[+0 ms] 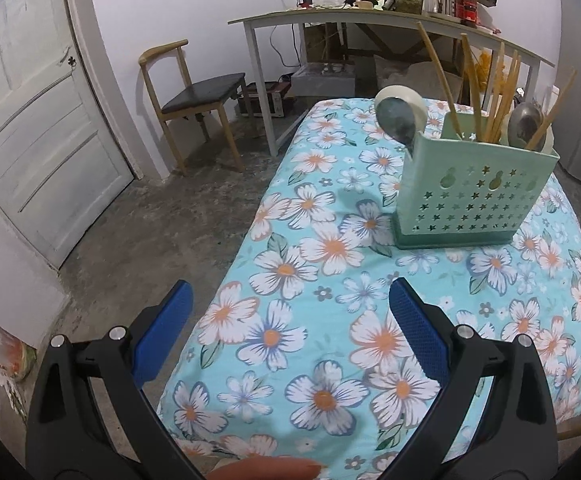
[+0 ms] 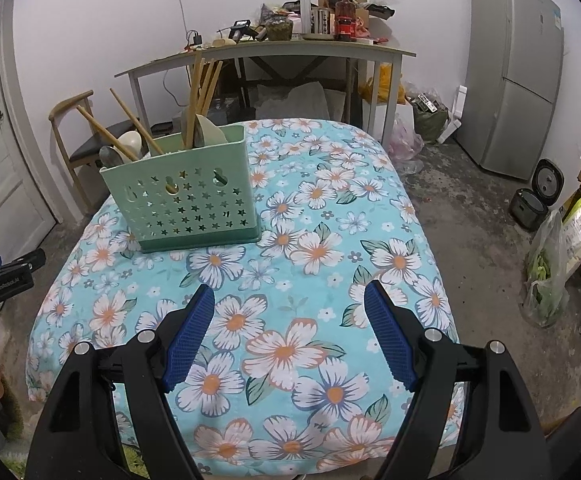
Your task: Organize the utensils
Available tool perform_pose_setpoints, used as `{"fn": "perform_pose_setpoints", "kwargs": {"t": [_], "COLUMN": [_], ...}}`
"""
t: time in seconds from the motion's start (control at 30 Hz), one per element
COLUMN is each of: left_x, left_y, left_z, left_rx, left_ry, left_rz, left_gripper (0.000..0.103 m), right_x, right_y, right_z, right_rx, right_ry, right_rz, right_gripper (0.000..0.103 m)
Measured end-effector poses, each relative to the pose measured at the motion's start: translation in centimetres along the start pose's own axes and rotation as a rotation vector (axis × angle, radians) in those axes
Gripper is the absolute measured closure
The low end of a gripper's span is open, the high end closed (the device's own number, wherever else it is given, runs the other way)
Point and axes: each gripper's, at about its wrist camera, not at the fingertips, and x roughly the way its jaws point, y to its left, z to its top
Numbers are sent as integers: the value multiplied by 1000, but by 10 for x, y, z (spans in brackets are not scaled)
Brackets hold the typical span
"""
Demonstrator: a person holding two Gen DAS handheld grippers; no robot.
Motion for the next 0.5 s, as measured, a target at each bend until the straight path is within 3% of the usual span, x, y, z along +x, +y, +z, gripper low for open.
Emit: {"fn": "perform_pose_setpoints", "kwargs": {"t": [0.5], "left_x": [-8], "left_y": [0], "left_z": [-2], "left_rx": [6], "left_ry": [-19], "left_rz": [-24], "left_gripper": [8], "right_x": [-4], "right_y": [1], "right_z": [0], "right_rx": [0], "right_ry": [-5], "right_rz": [1], "right_gripper": [28]}}
